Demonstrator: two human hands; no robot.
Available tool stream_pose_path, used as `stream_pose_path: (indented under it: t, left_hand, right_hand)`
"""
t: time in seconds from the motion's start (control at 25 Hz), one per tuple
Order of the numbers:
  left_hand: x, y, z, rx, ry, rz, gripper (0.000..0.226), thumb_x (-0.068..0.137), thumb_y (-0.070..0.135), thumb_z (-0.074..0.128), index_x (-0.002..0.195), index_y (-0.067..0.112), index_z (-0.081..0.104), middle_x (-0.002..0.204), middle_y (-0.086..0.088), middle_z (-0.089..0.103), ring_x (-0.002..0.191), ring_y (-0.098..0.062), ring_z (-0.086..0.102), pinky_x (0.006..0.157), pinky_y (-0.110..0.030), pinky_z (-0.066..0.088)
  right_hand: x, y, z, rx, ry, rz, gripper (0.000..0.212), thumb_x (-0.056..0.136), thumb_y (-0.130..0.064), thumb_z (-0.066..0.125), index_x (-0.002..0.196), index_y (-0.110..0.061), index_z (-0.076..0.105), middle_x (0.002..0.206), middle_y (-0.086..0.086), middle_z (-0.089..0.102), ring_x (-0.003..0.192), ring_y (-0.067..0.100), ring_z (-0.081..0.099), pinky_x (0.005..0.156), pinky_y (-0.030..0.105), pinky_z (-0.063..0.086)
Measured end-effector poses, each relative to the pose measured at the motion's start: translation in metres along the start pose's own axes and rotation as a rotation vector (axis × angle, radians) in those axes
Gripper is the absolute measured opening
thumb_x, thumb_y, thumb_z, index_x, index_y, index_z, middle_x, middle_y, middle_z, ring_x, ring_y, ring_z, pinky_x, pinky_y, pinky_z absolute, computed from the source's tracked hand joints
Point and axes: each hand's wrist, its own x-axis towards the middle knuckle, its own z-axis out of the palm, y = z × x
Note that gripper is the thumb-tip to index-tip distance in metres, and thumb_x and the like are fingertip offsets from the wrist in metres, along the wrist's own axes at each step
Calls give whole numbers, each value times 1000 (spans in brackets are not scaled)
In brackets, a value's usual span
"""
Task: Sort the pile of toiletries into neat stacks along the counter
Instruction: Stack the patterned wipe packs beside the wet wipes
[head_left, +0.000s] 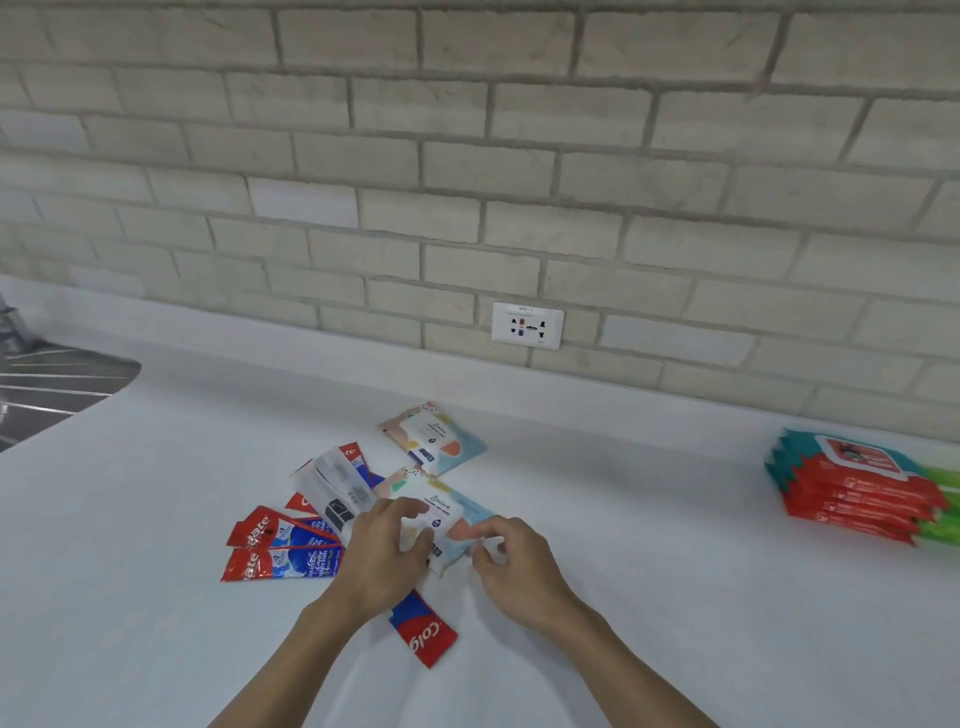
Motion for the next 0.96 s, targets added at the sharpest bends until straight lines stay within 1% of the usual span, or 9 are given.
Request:
stream_pose_path:
  t: [0.08, 0.16, 0.24, 0.36, 0.6, 0.72, 0.84, 0.88, 0.96]
  left_hand:
    - [13, -10, -6, 57, -20, 5, 33, 90, 37, 57, 123, 30, 55, 138, 2, 49, 125, -22, 43, 104, -42, 42]
    - [30, -19, -12, 116, -42, -6, 39, 91, 39, 54, 128, 27, 51, 137, 1, 51, 127, -24, 41, 106, -41, 37]
    - [49, -23, -17, 174, -78, -17, 46, 92, 42, 51, 134, 25, 44, 136, -1, 51, 128, -26, 38, 106, -41, 34]
    - [68, -21, -18, 270, -185, -95, 58, 92, 50, 48, 141, 23, 34, 134, -4, 52, 131, -30, 33, 106, -45, 35]
    - [79, -15, -10, 400, -241, -190, 79, 83, 66, 51, 144, 21, 26, 144, -10, 41, 137, -36, 23, 108, -49, 30]
    - [90, -18, -13, 380, -293, -261, 84, 70, 77, 55, 130, 20, 39, 132, -7, 52, 127, -31, 40, 104, -45, 36]
    - [95, -12, -18, 305, -348, -273, 70, 63, 75, 65, 100, 20, 43, 97, 1, 64, 90, -16, 62, 90, -38, 51]
    - [94, -10, -19, 292, -349, -269, 70, 62, 73, 68, 99, 20, 42, 96, 1, 63, 88, -16, 62, 88, -38, 52]
    - [91, -4, -20, 295, -346, -255, 78, 60, 73, 70, 108, 17, 44, 108, -1, 60, 100, -19, 58, 92, -38, 51]
  right_hand:
    - [7, -2, 9, -38, 18, -19, 19, 95, -22, 56, 110, -28, 65, 124, -6, 52, 118, 8, 51, 72, 0, 39]
    - [12, -5, 18, -123, 32, -60, 24, 94, -23, 57, 117, -25, 61, 128, -4, 50, 119, 10, 50, 82, 1, 39]
    - [17, -9, 26, -254, 17, -109, 34, 95, -26, 54, 129, -23, 54, 136, -5, 44, 123, 15, 44, 97, 17, 42]
    - [19, -9, 35, -408, -45, -108, 44, 97, -32, 47, 141, -26, 41, 147, -3, 33, 132, 25, 31, 109, 33, 36]
    - [18, 0, 43, -540, -109, -38, 53, 99, -41, 39, 149, -35, 22, 159, -3, 17, 144, 31, 14, 119, 43, 21]
    - [16, 2, 46, -559, -108, -17, 55, 100, -43, 38, 151, -36, 17, 162, -2, 11, 148, 31, 5, 122, 43, 11]
    - [14, 6, 47, -576, -105, -10, 57, 100, -43, 37, 152, -35, 14, 162, -2, 9, 149, 28, 4, 122, 43, 7]
    - [13, 8, 46, -573, -102, -7, 57, 100, -44, 36, 152, -35, 14, 162, -3, 9, 149, 26, 4, 122, 43, 7]
    - [12, 14, 45, -560, -86, -10, 57, 100, -44, 36, 152, -35, 14, 162, -5, 10, 149, 22, 4, 123, 42, 7]
